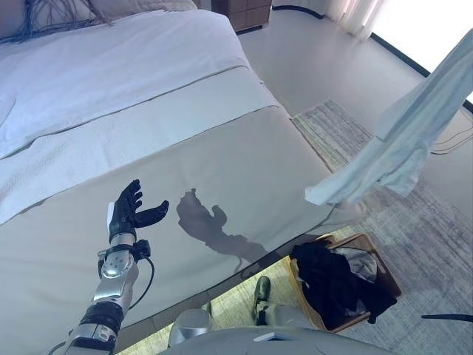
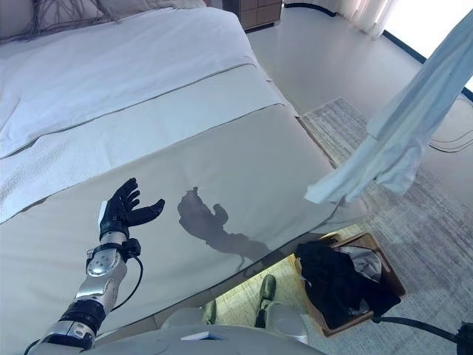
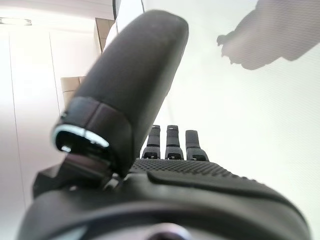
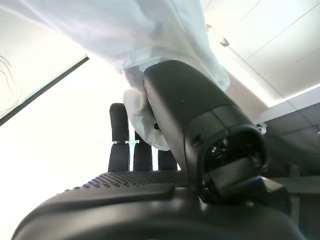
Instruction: Pick up the clothes from the bed and place them into the basket
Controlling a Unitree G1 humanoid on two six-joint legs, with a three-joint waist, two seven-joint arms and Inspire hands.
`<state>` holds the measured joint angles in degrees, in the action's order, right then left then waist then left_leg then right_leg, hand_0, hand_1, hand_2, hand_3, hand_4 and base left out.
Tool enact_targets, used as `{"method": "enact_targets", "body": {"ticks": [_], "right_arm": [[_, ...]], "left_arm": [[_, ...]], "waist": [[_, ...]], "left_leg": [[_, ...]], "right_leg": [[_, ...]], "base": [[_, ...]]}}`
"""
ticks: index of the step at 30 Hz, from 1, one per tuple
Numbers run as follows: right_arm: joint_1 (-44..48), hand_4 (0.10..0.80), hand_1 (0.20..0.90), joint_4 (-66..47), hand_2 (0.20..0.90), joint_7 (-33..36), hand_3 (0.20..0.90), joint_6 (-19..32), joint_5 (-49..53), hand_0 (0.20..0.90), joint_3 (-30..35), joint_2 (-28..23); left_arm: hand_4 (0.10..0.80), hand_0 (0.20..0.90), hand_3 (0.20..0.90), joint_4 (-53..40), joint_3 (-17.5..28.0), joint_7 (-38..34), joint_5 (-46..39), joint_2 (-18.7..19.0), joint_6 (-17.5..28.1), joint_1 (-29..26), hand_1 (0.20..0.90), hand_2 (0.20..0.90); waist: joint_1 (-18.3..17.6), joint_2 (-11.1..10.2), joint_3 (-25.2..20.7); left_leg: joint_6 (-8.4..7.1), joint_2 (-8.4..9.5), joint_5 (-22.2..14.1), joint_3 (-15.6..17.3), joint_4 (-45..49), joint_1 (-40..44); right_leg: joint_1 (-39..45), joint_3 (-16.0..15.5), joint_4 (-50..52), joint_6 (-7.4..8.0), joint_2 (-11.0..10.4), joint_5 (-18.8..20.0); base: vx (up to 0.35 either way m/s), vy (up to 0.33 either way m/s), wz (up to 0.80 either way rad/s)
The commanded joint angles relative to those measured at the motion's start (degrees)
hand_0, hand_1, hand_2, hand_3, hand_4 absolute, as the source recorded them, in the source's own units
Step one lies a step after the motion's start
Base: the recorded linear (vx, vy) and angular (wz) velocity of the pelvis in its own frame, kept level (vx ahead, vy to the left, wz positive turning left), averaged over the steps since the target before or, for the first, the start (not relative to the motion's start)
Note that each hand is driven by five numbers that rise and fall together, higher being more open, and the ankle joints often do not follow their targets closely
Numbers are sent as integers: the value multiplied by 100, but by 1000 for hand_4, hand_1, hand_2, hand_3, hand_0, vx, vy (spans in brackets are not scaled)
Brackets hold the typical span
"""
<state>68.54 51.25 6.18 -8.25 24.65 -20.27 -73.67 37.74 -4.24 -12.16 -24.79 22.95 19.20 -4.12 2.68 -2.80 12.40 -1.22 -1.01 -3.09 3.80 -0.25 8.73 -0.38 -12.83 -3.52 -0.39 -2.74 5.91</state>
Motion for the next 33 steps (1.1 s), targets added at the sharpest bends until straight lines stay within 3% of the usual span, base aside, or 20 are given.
{"method": "enact_targets", "body": {"ticks": [1, 7, 20, 33], "right_arm": [[140, 100, 300, -133, 300, 567, 200, 596, 89, 300, 304, -566], [-248, 100, 300, -213, 300, 479, 200, 664, 104, 300, 681, -626], [-1759, 100, 300, -201, 300, -857, 200, 477, -53, 300, 1489, -140], [-3042, 100, 300, -650, 300, -246, 200, 559, -22, 300, 2438, 478]], "left_arm": [[800, 900, 900, -467, -54, -199, 14, 455, 677, -86, 900, 900], [800, 900, 900, -399, -5, -210, 29, 436, 632, -121, 900, 900], [800, 900, 900, -165, 117, -43, 234, 359, 579, -164, 900, 900], [800, 900, 900, -58, 181, 10, 263, 344, 536, -186, 900, 900]], "waist": [[-21, -207, -967], [-168, -174, -1018], [-347, -120, -1042], [-525, 13, -938]], "left_leg": [[-214, -29, -103, -31, 189, -390], [-196, -33, -150, 121, 154, -318], [-188, -80, -155, 395, 63, -211], [-185, -121, -175, 521, 70, -175]], "right_leg": [[545, 152, 479, 317, -38, -953], [554, 276, 381, 351, -20, -901], [570, 419, 152, 396, 15, -747], [535, 525, 200, 400, 37, -753]], "base": [[-47, 39, -15], [-35, 17, -15], [-23, -14, -11], [2, 0, -2]]}}
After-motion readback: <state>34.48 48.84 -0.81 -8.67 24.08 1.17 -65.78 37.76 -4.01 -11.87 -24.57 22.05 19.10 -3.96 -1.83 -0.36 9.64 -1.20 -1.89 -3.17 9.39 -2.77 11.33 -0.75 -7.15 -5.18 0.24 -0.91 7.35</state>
